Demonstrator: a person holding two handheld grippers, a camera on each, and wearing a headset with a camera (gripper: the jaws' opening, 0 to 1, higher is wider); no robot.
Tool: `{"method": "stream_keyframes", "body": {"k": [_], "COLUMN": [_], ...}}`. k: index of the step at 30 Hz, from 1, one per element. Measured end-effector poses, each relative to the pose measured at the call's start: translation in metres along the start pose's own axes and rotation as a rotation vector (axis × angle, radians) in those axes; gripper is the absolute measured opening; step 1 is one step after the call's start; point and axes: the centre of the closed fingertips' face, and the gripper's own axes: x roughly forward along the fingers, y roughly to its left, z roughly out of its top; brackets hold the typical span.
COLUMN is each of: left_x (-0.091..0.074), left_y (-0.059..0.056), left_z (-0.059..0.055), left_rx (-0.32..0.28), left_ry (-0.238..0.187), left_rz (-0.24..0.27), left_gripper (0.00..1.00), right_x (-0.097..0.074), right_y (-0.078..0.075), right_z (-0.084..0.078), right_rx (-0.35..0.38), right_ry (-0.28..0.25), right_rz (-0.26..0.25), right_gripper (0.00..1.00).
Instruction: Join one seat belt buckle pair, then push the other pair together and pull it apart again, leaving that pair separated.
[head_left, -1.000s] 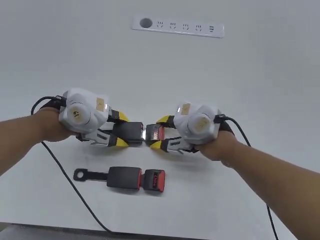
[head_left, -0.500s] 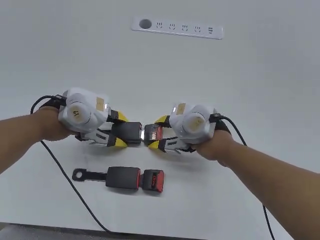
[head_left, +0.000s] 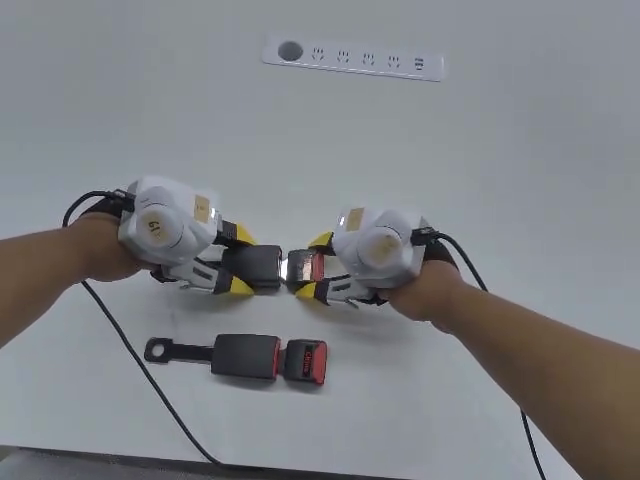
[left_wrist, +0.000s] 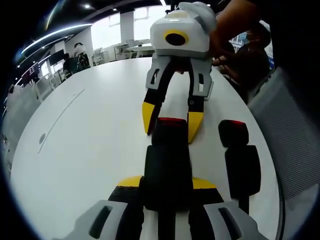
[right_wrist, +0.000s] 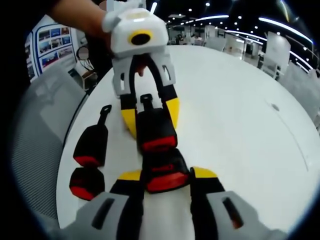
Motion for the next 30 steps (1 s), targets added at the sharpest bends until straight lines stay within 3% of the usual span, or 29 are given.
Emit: {"method": "stream_keyframes", "body": {"k": [25,30], "left_x": [-0.0005,-0.0004], "left_y": [0.0000,0.0002], "left_z": [-0.0003,-0.0001], "left_rx": [0.011,0.010], "left_ry": [0.009,0.005], "left_rz": [-0.018,-0.017], "left_gripper": [0.35,0.35], "right_x": [-0.0013,-0.0070], "right_y": [0.0000,-0.0040], "right_z": [-0.0011,-0.0095], "right_rx": [-0.008,-0.015], "right_ry": [-0.002,0.006], "right_rz": [-0.009,-0.005], "right_gripper": [0.37,0.37]}}
